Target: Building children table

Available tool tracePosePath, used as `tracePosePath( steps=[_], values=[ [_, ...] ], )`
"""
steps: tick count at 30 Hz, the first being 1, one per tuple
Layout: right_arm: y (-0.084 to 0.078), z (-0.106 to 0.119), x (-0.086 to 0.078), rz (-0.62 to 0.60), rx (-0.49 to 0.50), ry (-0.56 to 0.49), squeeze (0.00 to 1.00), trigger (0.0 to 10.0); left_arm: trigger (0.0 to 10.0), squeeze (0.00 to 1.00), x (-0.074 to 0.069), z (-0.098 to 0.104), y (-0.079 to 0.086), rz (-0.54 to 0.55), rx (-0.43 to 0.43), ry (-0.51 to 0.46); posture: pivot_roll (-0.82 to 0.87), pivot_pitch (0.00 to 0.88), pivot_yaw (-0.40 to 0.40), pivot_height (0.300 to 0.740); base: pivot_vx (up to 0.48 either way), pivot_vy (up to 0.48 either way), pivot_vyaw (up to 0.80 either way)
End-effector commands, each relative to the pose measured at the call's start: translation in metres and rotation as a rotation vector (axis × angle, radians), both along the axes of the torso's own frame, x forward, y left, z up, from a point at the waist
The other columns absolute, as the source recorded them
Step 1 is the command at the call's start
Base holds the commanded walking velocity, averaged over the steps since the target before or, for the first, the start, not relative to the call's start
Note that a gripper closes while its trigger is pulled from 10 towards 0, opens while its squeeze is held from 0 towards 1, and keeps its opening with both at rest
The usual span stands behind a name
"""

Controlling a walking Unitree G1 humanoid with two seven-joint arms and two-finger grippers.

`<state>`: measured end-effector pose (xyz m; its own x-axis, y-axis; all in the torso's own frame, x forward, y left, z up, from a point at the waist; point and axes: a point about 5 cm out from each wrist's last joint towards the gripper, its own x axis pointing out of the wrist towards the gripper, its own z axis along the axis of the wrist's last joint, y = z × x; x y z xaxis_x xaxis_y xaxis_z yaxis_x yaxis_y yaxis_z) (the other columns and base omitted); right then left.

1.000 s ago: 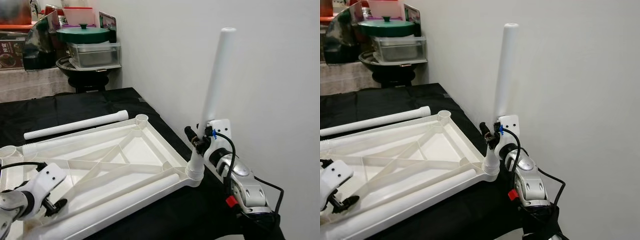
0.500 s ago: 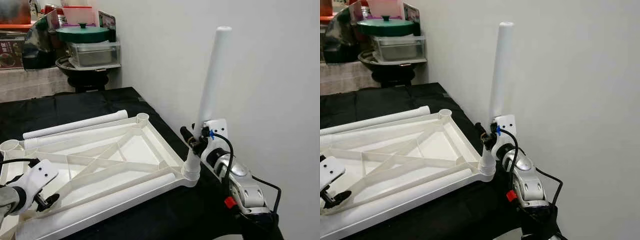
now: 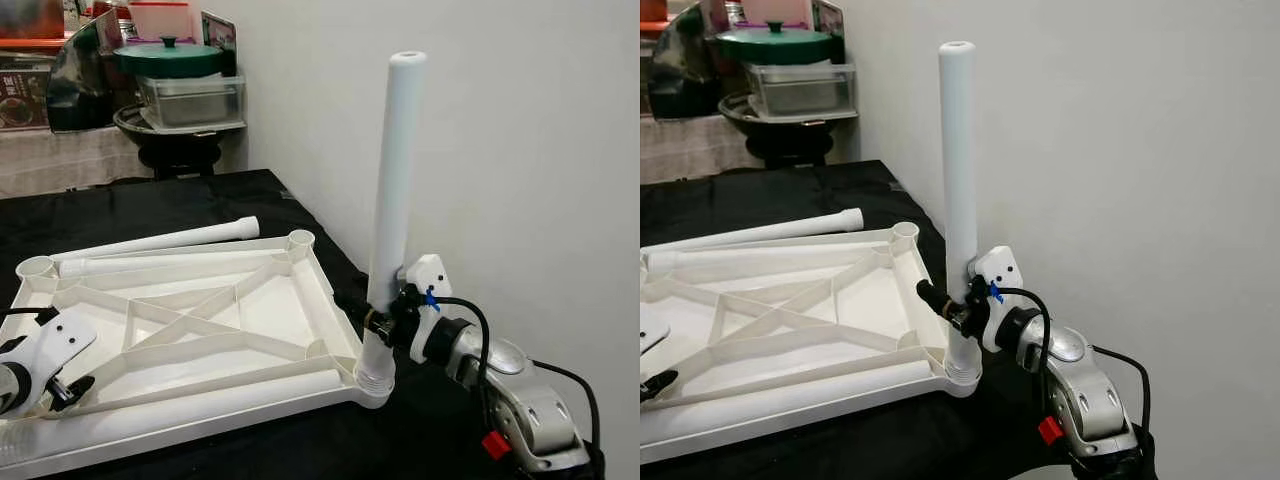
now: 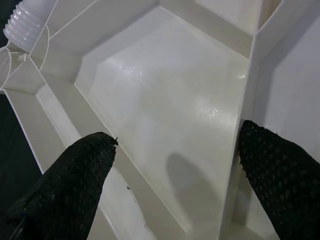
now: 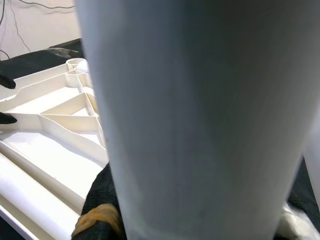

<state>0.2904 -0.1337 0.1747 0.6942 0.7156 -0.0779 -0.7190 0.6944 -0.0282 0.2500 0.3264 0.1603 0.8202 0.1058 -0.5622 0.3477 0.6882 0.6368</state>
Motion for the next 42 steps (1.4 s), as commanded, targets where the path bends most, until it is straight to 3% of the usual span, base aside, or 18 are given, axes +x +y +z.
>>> tracePosePath(
  steps=[1, 2, 3, 4, 5, 8, 9, 10, 11, 12, 14, 16, 19, 26, 33, 39, 42],
  values=[
    [0.004, -0.062, -0.013, 0.026, -0.048, 0.324, 0.00, 10.0, 10.0, 0.00, 0.002, 0.004, -0.001, -0.013, 0.019, -0.022, 0.09, 0.000, -0.043, 0.740, 0.000, 0.000, 0.00],
    [0.004, -0.062, -0.011, 0.014, -0.045, 0.320, 0.00, 10.0, 10.0, 0.00, 0.005, 0.010, -0.012, -0.070, -0.019, -0.077, 0.09, 0.000, -0.042, 0.740, 0.000, 0.000, 0.00],
    [0.005, -0.061, -0.010, 0.007, -0.037, 0.311, 0.00, 10.0, 10.0, 0.00, 0.010, 0.025, -0.031, -0.141, -0.127, -0.184, 0.09, 0.000, -0.042, 0.740, 0.000, 0.000, 0.00],
    [0.005, -0.061, -0.010, 0.007, -0.037, 0.311, 0.00, 10.0, 10.0, 0.00, 0.010, 0.025, -0.031, -0.141, -0.127, -0.184, 0.09, 0.000, -0.042, 0.740, 0.000, 0.000, 0.00],
    [0.007, -0.058, -0.010, 0.011, -0.027, 0.309, 0.00, 10.0, 10.0, 0.00, 0.006, 0.058, -0.076, -0.341, -0.347, -0.375, 0.09, 0.000, -0.041, 0.740, 0.000, 0.000, 0.00],
    [0.007, -0.058, -0.010, 0.011, -0.027, 0.309, 0.00, 10.0, 10.0, 0.00, 0.006, 0.058, -0.076, -0.341, -0.347, -0.375, 0.09, 0.000, -0.041, 0.740, 0.000, 0.000, 0.00],
    [0.007, -0.058, -0.011, 0.015, -0.024, 0.310, 0.00, 10.0, 10.0, 0.00, 0.001, 0.066, -0.094, -0.416, -0.420, -0.420, 0.09, 0.000, -0.044, 0.740, 0.000, 0.000, 0.00],
    [0.007, -0.058, -0.011, 0.015, -0.024, 0.310, 0.00, 10.0, 10.0, 0.00, 0.001, 0.066, -0.094, -0.416, -0.420, -0.420, 0.09, 0.000, -0.044, 0.740, 0.000, 0.000, 0.00],
    [0.008, -0.058, -0.012, 0.022, -0.023, 0.315, 0.00, 10.0, 10.0, 0.00, -0.005, 0.070, -0.110, -0.471, -0.476, -0.443, 0.10, 0.000, -0.049, 0.740, 0.000, 0.000, 0.00],
    [0.008, -0.058, -0.012, 0.022, -0.023, 0.315, 0.00, 10.0, 10.0, 0.00, -0.005, 0.070, -0.110, -0.471, -0.476, -0.443, 0.10, 0.000, -0.049, 0.740, 0.000, 0.000, 0.00],
    [0.008, -0.059, -0.013, 0.032, -0.024, 0.321, 0.00, 10.0, 10.0, 0.00, -0.014, 0.071, -0.135, -0.529, -0.605, -0.475, 0.10, 0.000, -0.054, 0.740, 0.000, 0.000, 0.00],
    [0.008, -0.060, -0.012, 0.029, -0.024, 0.317, 0.00, 10.0, 10.0, 0.00, -0.017, 0.065, -0.143, -0.530, -0.653, -0.476, 0.10, 0.000, -0.054, 0.740, 0.000, 0.000, 0.00],
    [0.009, -0.055, -0.005, -0.006, 0.002, 0.270, 0.00, 10.0, 10.0, 0.00, -0.015, 0.038, -0.149, -0.409, -0.643, -0.511, 0.10, 0.000, -0.054, 0.740, 0.000, 0.000, 0.00],
    [0.016, -0.043, 0.000, -0.004, 0.062, 0.194, 0.00, 10.0, 10.0, 0.00, -0.024, 0.009, -0.151, -0.297, -0.566, -0.545, 0.09, 0.000, -0.044, 0.740, 0.000, 0.000, 0.00],
    [0.030, -0.037, -0.004, 0.067, 0.088, 0.142, 0.00, 10.0, 10.0, 0.00, -0.028, 0.003, -0.152, -0.202, -0.553, -0.610, 0.10, 0.000, -0.044, 0.740, 0.000, 0.000, 0.00],
    [0.036, -0.033, -0.008, 0.131, 0.117, 0.095, 0.00, 10.0, 10.0, 0.00, -0.033, -0.005, -0.163, -0.212, -0.544, -0.621, 0.09, 0.000, -0.040, 0.740, 0.000, 0.000, 0.00],
    [0.039, -0.029, -0.019, 0.254, 0.169, 0.086, 0.00, 10.0, 10.0, 0.00, -0.034, -0.009, -0.167, -0.215, -0.564, -0.609, 0.09, 0.000, -0.032, 0.740, 0.000, 0.000, 0.00]
  ],
)
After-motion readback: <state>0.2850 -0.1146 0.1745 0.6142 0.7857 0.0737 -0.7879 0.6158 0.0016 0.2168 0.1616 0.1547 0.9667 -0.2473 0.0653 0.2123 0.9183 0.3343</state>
